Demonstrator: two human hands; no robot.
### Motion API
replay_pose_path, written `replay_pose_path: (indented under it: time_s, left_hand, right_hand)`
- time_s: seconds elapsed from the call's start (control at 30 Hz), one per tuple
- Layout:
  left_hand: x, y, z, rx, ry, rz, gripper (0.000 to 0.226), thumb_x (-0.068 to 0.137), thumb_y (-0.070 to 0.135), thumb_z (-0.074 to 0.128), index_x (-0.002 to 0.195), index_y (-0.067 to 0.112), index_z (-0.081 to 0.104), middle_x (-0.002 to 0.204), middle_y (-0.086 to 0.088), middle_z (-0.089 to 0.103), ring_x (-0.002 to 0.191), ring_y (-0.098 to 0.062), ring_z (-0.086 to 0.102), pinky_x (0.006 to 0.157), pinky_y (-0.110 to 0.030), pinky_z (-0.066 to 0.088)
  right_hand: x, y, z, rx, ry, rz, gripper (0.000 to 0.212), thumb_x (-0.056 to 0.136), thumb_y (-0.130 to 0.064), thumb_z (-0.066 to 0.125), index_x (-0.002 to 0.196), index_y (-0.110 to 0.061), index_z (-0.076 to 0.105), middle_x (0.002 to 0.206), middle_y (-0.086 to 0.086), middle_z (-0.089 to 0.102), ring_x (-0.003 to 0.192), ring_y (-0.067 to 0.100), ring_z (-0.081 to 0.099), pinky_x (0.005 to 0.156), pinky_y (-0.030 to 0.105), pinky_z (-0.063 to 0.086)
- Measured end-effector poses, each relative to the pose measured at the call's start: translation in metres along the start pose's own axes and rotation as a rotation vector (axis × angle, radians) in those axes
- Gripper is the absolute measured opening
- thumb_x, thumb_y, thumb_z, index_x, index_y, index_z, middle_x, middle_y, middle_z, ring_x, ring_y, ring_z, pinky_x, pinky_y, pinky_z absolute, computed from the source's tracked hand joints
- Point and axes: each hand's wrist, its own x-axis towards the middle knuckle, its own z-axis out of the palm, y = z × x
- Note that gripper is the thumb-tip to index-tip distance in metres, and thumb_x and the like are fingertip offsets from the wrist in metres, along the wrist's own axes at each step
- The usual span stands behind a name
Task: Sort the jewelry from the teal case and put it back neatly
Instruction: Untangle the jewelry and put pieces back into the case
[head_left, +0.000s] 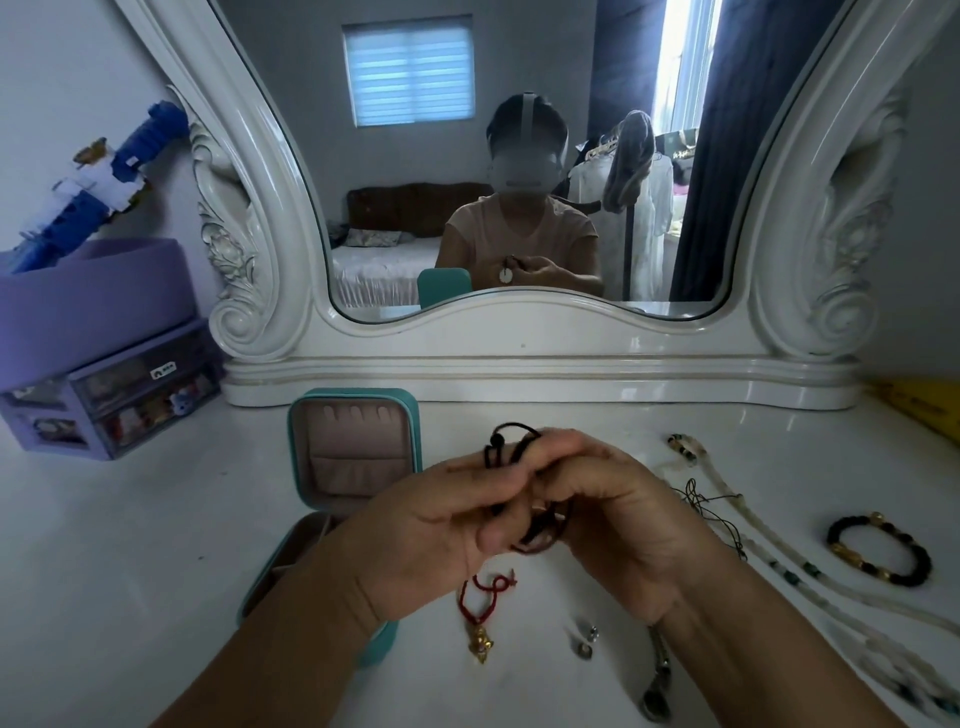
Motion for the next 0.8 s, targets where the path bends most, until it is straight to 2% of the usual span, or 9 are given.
replay_pose_path:
  time_s: [0.1, 0.17, 0.23, 0.33, 0.43, 0.53, 0.6, 0.7, 0.8]
  left_hand:
    - [0.005, 0.004, -0.001, -0.229, 0.359, -0.07, 0.016, 0.064, 0.033, 0.07, 0.067, 0.017, 0.071, 0.052, 0.006, 0.054, 0.059, -0.009, 0.052, 0.069, -0.027, 0.035]
    - [0.007, 0.006, 0.004, -0.357, 0.486, -0.117, 0.018, 0.068, 0.031, 0.061, 0.054, 0.019, 0.061, 0.051, 0.005, 0.056, 0.057, -0.012, 0.053, 0.066, -0.029, 0.032]
    - [0.007, 0.004, 0.009, -0.316, 0.51, -0.164, 0.022, 0.069, 0.031, 0.058, 0.051, 0.02, 0.057, 0.053, 0.002, 0.058, 0.06, -0.014, 0.054, 0.066, -0.029, 0.032]
    - [0.005, 0.002, 0.014, -0.033, 0.461, -0.216, 0.022, 0.068, 0.033, 0.059, 0.049, 0.021, 0.058, 0.055, 0.001, 0.058, 0.06, -0.012, 0.054, 0.064, -0.028, 0.031]
    - [0.006, 0.003, 0.015, 0.004, 0.443, -0.213, 0.016, 0.065, 0.033, 0.062, 0.055, 0.021, 0.063, 0.058, 0.004, 0.06, 0.061, -0.01, 0.053, 0.063, -0.026, 0.032]
    - [0.005, 0.004, 0.015, -0.013, 0.481, -0.194, 0.011, 0.06, 0.024, 0.068, 0.068, 0.019, 0.065, 0.06, 0.004, 0.063, 0.059, -0.008, 0.056, 0.062, -0.025, 0.035]
    - [0.006, -0.001, 0.014, 0.006, 0.571, -0.157, 0.028, 0.064, 0.015, 0.071, 0.089, 0.018, 0.061, 0.061, 0.001, 0.066, 0.057, -0.009, 0.06, 0.063, -0.026, 0.039]
    - [0.005, -0.008, 0.013, 0.25, 0.689, 0.018, 0.051, 0.075, 0.009, 0.071, 0.115, 0.035, 0.054, 0.063, -0.005, 0.061, 0.065, -0.015, 0.061, 0.069, -0.031, 0.046]
    - [0.007, -0.015, 0.011, 0.735, 0.69, 0.268, 0.022, 0.078, 0.023, 0.069, 0.095, 0.036, 0.068, 0.075, 0.0, 0.057, 0.07, -0.013, 0.058, 0.066, -0.024, 0.049]
  right_hand:
    - [0.004, 0.0, -0.005, 0.171, 0.093, 0.064, 0.034, 0.047, -0.003, 0.054, 0.078, -0.016, 0.059, 0.058, -0.002, 0.057, 0.064, 0.015, 0.048, 0.072, 0.032, 0.034]
    - [0.005, 0.0, -0.006, 0.287, 0.065, 0.096, 0.03, 0.054, -0.003, 0.051, 0.08, -0.017, 0.056, 0.056, -0.003, 0.055, 0.062, 0.014, 0.049, 0.071, 0.031, 0.033]
    - [0.006, 0.001, -0.008, 0.404, 0.038, 0.081, 0.029, 0.054, -0.004, 0.054, 0.079, -0.018, 0.057, 0.055, -0.002, 0.053, 0.06, 0.014, 0.051, 0.07, 0.031, 0.033]
    - [0.007, 0.002, -0.014, 0.543, 0.009, 0.009, 0.049, 0.032, -0.003, 0.072, 0.076, -0.018, 0.06, 0.057, 0.001, 0.055, 0.059, 0.017, 0.058, 0.073, 0.033, 0.037]
    - [0.006, -0.001, -0.015, 0.615, 0.009, -0.066, 0.044, 0.044, -0.001, 0.069, 0.083, -0.016, 0.055, 0.059, 0.004, 0.054, 0.054, 0.018, 0.057, 0.069, 0.034, 0.046]
    - [0.001, -0.008, -0.009, 0.407, 0.024, -0.161, 0.025, 0.065, -0.003, 0.054, 0.088, -0.014, 0.054, 0.059, 0.005, 0.053, 0.044, 0.013, 0.045, 0.061, 0.028, 0.042]
    - [-0.002, -0.008, -0.003, 0.16, -0.01, -0.25, 0.025, 0.067, -0.002, 0.057, 0.09, -0.012, 0.056, 0.061, 0.006, 0.055, 0.044, 0.012, 0.041, 0.054, 0.022, 0.04]
    - [-0.003, -0.002, 0.003, -0.134, -0.088, -0.333, 0.025, 0.068, 0.002, 0.058, 0.089, -0.011, 0.059, 0.06, 0.004, 0.06, 0.046, 0.008, 0.046, 0.047, 0.016, 0.039]
    - [-0.004, -0.005, 0.004, -0.228, -0.132, -0.347, 0.02, 0.07, -0.003, 0.054, 0.089, -0.008, 0.058, 0.056, 0.001, 0.061, 0.045, 0.002, 0.048, 0.044, 0.012, 0.037]
